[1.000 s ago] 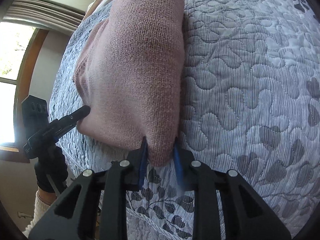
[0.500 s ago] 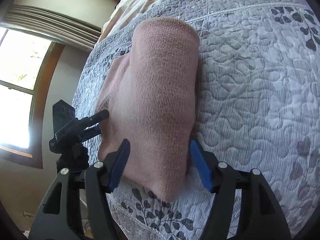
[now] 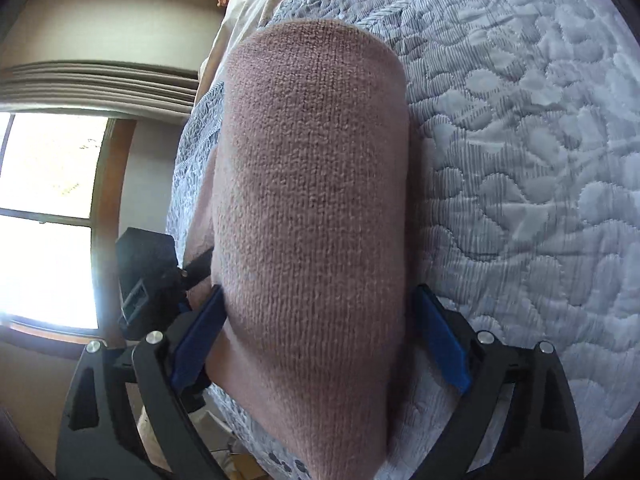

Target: Fold small clothes

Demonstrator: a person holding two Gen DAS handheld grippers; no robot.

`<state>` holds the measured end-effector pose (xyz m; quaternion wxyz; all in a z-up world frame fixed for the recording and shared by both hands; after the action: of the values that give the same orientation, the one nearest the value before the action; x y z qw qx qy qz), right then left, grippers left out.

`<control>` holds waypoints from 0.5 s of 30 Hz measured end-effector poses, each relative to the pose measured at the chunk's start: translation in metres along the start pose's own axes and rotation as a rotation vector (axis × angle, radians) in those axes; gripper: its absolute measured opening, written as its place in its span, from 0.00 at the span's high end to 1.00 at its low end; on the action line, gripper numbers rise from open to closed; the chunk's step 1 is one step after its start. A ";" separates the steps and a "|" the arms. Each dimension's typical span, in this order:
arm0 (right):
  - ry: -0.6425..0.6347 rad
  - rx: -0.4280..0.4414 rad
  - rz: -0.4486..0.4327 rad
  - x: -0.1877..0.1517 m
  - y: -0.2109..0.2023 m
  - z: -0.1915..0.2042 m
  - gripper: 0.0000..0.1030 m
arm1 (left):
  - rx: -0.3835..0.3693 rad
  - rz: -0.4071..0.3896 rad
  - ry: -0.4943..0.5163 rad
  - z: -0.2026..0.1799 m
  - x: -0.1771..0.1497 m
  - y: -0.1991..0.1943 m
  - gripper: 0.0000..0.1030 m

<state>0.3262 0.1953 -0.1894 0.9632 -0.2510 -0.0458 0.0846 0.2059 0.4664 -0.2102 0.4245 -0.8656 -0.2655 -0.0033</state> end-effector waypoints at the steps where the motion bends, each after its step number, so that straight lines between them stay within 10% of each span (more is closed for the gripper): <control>1: 0.011 0.023 -0.010 0.001 0.003 -0.001 0.17 | -0.022 -0.007 -0.016 0.002 -0.002 -0.001 0.43; 6: -0.030 0.031 -0.052 -0.008 -0.011 0.008 0.40 | -0.083 -0.050 -0.054 0.002 -0.012 -0.011 0.53; 15: -0.144 -0.007 -0.090 -0.049 -0.087 0.031 0.43 | -0.181 -0.064 0.008 -0.066 -0.056 -0.011 0.54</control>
<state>0.2862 0.1264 -0.1218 0.9593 -0.2454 -0.1264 0.0589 0.1671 0.3982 -0.1729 0.3453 -0.8915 -0.2900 -0.0445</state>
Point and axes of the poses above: each gripper's, at about its wrist camera, not at the fingertips, and y roughly the way its jaws point, z to its left, x to its top, the point moved 1 cm from there along y, roughly the way its jaws point, and after that the axes turned 7 degrees about x, right-handed, at the moved point
